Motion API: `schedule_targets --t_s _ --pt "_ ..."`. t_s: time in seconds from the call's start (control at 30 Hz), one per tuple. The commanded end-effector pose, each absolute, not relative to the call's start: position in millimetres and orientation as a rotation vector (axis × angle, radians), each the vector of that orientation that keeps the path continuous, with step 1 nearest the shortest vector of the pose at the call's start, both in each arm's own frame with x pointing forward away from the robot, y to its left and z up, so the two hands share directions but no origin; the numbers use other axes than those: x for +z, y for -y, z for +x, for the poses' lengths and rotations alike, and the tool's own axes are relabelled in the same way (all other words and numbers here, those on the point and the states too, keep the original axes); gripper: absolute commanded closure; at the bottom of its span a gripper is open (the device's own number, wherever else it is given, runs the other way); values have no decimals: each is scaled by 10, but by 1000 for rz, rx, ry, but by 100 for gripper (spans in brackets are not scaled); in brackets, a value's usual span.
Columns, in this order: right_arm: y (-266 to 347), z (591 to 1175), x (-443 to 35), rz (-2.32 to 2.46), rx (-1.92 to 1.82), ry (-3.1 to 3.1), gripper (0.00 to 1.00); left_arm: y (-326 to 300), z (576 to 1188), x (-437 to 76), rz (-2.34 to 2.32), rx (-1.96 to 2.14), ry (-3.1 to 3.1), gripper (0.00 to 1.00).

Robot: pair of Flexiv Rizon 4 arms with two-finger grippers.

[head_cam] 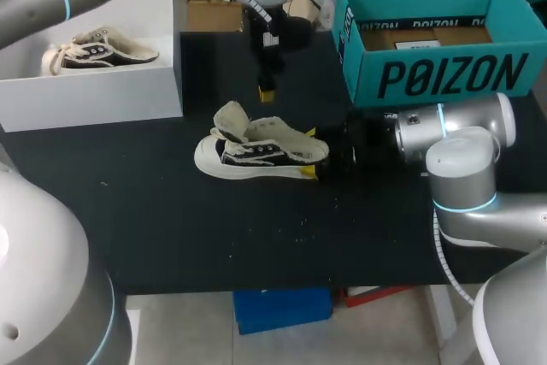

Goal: Take the shoe out of the shoebox, open the shoe tongue, remove and reinsert the insole, then place the shoe into the shoebox

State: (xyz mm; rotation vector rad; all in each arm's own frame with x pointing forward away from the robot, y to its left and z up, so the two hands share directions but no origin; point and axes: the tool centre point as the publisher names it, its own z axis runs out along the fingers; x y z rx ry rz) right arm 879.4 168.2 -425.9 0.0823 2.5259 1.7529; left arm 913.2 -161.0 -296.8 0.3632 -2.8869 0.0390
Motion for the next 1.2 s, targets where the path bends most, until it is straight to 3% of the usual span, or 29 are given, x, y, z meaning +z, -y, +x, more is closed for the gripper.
schedule_targets --t_s 0.03,0.43,0.67,1.2 --pt "-1679 8805 -4284 84 1752 -2526 100 1512 9119 -3008 185 474 2846 100" --pt "-1679 8805 -4284 84 1752 -2526 100 1535 9100 -3049 110 366 2885 100" --pt "-1679 8805 -4284 84 1752 -2526 100 1679 9047 -3055 -167 268 2904 100" --pt "-1679 8805 -4284 84 1752 -2526 100 1724 8925 -3534 -260 207 2761 100"
